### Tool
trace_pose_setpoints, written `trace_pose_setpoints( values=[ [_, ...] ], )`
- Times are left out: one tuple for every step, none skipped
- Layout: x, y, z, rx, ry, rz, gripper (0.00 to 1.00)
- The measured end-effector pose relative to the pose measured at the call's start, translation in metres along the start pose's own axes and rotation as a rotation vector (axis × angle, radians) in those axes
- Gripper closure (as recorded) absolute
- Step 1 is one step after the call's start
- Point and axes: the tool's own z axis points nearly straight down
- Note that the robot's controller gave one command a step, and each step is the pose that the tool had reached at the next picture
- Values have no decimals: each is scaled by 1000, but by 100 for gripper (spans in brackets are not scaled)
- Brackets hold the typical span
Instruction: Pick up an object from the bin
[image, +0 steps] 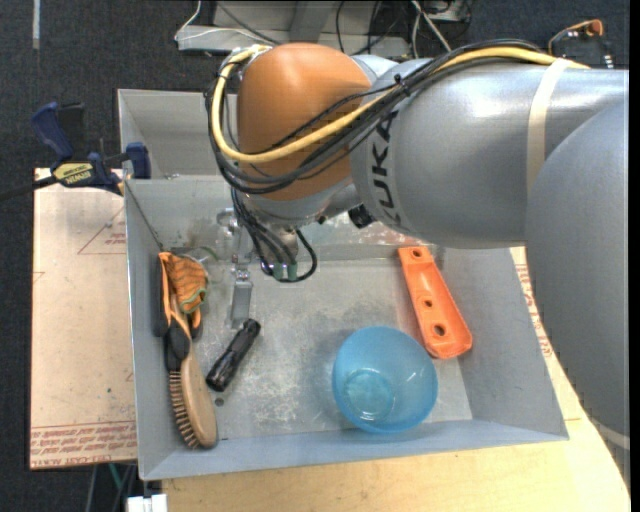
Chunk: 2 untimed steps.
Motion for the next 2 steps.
trace_pose_setpoints(
  values=[
    [-2, -2, -5, -1, -8, 5, 0],
    [62, -23, 81, 0, 2, -473, 0]
  ],
)
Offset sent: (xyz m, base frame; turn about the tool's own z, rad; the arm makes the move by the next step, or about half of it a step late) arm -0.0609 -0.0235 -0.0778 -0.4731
